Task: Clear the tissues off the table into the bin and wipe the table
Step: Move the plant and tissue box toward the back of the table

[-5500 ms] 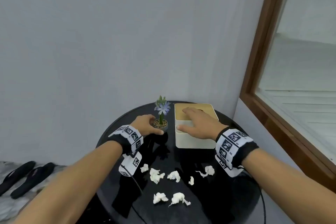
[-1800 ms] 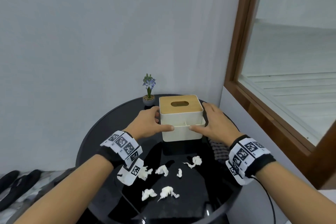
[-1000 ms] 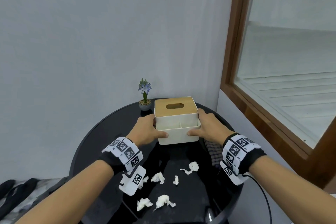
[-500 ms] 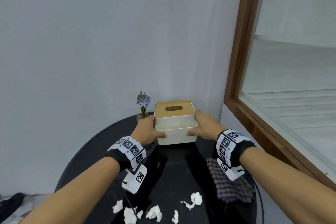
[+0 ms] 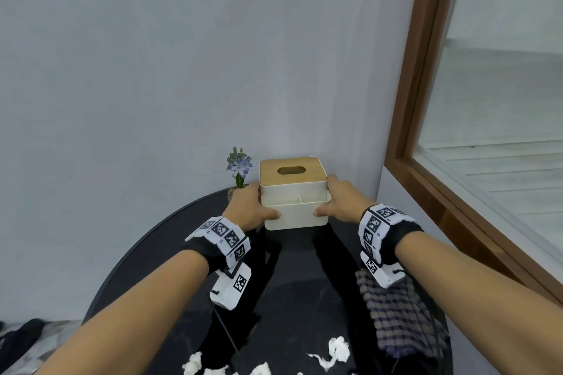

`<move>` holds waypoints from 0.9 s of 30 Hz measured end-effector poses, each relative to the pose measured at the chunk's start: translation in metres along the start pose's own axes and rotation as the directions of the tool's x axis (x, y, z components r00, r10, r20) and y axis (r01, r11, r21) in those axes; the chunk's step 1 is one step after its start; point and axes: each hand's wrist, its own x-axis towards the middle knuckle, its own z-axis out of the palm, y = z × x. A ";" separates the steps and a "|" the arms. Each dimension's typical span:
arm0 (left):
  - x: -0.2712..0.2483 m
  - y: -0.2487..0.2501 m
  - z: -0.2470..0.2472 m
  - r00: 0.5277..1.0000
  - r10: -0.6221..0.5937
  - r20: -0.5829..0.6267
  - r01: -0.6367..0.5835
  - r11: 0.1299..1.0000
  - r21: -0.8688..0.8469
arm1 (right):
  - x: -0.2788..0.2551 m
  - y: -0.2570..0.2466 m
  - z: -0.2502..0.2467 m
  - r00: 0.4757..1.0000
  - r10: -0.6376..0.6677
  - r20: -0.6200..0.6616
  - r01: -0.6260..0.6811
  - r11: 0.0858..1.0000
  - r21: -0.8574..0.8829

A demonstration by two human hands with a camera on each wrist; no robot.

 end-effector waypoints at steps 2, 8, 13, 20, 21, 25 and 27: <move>0.004 0.000 0.001 1.000 -0.015 -0.002 0.015 1.000 0.004 | 0.004 0.000 -0.001 1.000 0.003 0.011 -0.002 1.000 -0.003; 0.011 -0.008 0.000 0.999 -0.035 0.000 0.035 0.999 0.020 | 0.011 -0.001 0.000 1.000 0.007 0.024 -0.007 1.000 0.007; 0.010 -0.010 0.002 1.000 -0.024 -0.004 0.024 0.999 0.026 | 0.012 0.001 0.002 1.000 0.013 0.015 -0.013 1.000 0.002; 0.008 -0.012 0.003 1.000 0.000 -0.002 0.000 1.000 0.005 | 0.009 -0.001 0.001 0.999 0.016 0.028 -0.016 1.000 0.000; 0.007 -0.011 0.003 1.000 0.003 0.001 -0.003 1.000 0.004 | 0.008 -0.002 0.000 0.999 0.017 0.032 -0.017 1.000 -0.003; 0.002 -0.014 0.001 1.000 -0.004 0.021 0.004 1.000 -0.010 | 0.004 -0.003 -0.003 0.999 0.017 0.030 -0.017 1.000 -0.004; 0.000 -0.015 -0.002 0.999 -0.010 0.034 0.011 1.000 -0.029 | -0.001 -0.003 -0.005 1.000 0.015 0.026 -0.014 1.000 -0.007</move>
